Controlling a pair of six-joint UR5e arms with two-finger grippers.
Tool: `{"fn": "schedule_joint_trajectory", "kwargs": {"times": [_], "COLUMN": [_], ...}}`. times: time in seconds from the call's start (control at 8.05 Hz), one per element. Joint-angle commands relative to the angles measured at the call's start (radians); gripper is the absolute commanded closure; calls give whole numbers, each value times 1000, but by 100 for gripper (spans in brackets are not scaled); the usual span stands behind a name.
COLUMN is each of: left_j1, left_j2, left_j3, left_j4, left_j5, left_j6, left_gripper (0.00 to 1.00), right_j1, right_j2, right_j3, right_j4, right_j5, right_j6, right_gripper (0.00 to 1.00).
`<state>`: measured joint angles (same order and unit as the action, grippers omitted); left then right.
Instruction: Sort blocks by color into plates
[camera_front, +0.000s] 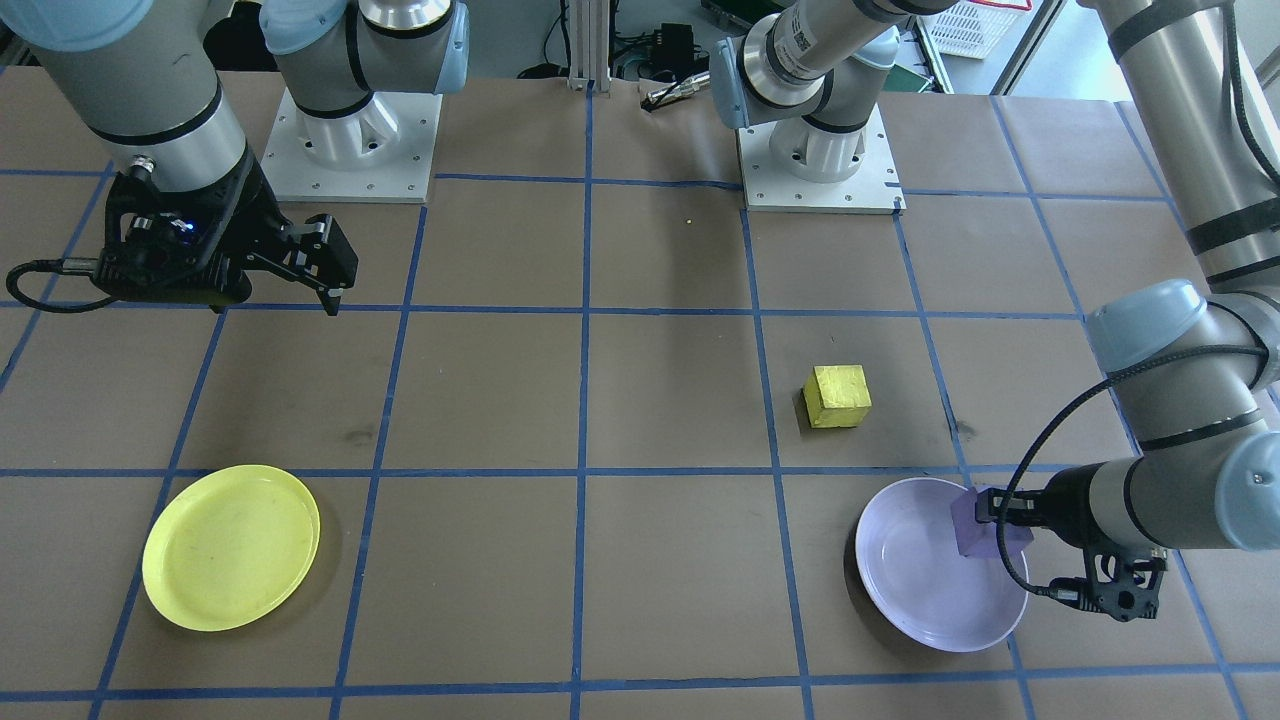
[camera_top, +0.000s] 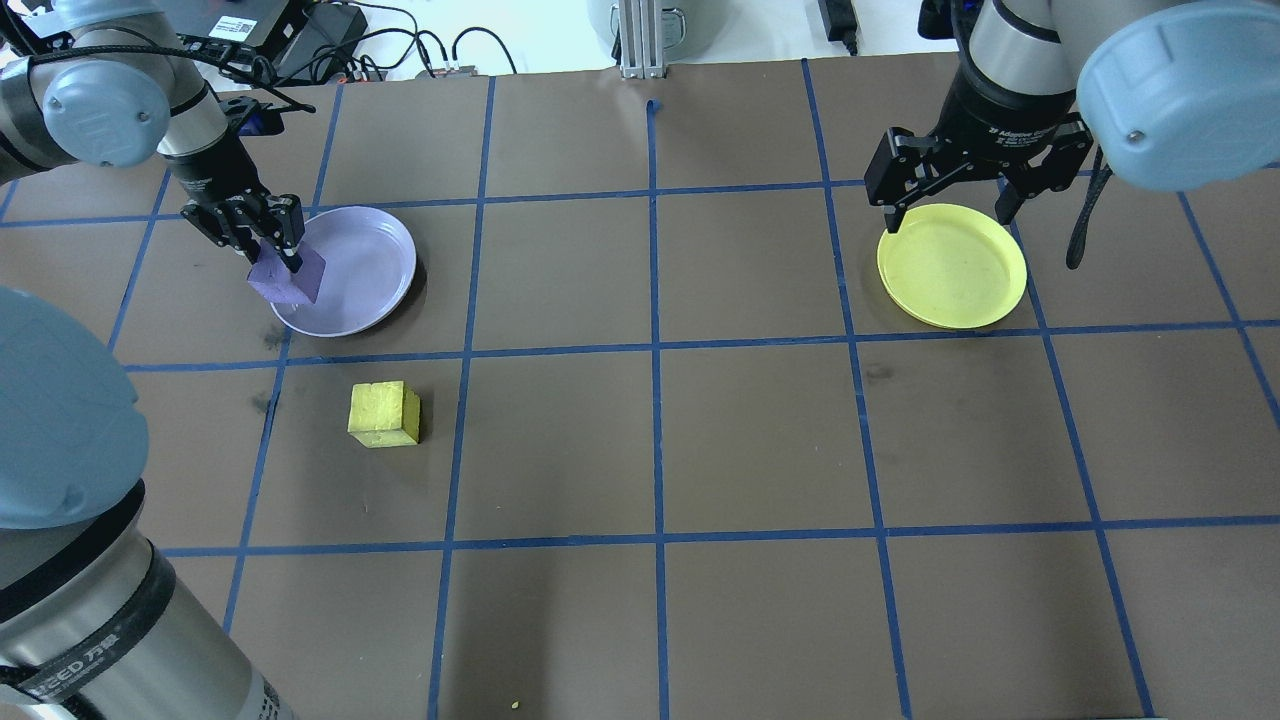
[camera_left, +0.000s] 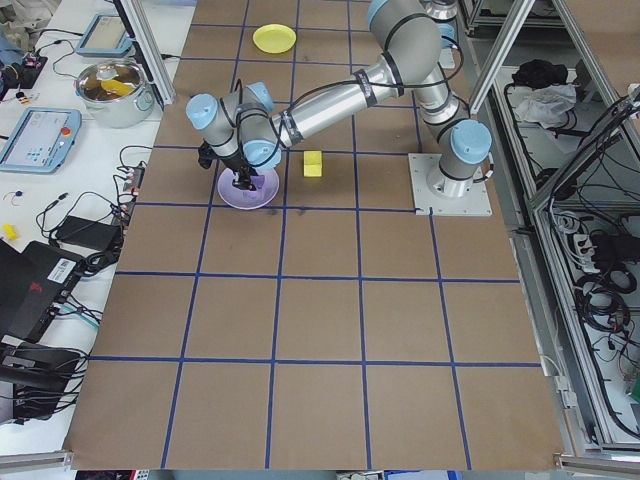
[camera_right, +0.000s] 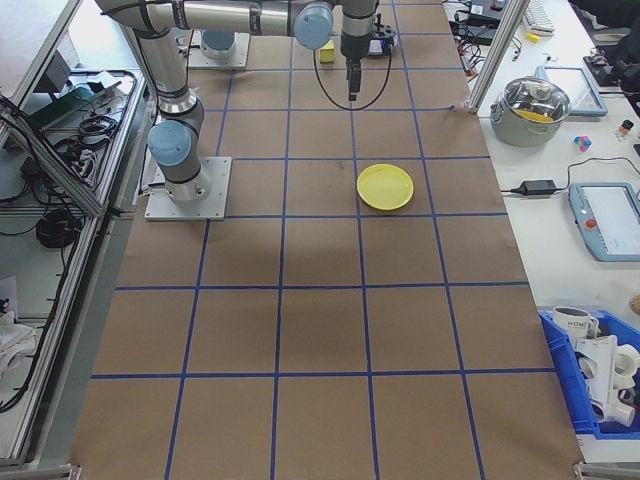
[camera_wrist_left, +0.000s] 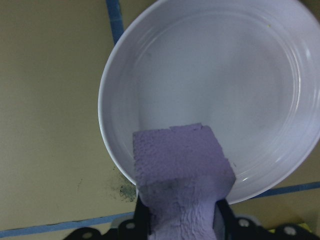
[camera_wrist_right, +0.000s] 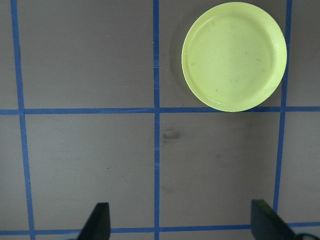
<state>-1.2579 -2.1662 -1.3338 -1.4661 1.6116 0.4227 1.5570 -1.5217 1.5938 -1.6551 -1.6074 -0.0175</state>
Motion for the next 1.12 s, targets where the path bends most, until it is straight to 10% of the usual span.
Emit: {"fn": "schedule_joint_trajectory", "kwargs": {"times": [0.0,0.25,0.99], "left_j1": [-1,-18,-60], "left_j2": [-9,-3,166], "left_j3": [-1,-1,-30], "left_j4": [3,3,-10], "left_j5": [-2,-4,-79], "left_j6": [-57,-125,-221], "left_gripper": [42,24,8], "right_j1": [0,0,0], "right_j2": [0,0,6], "right_j3": [0,0,0], "right_j4": [-8,-5,-6], "right_j5": [1,1,0], "right_j6": [1,1,-1], "right_gripper": [0,0,0]}}
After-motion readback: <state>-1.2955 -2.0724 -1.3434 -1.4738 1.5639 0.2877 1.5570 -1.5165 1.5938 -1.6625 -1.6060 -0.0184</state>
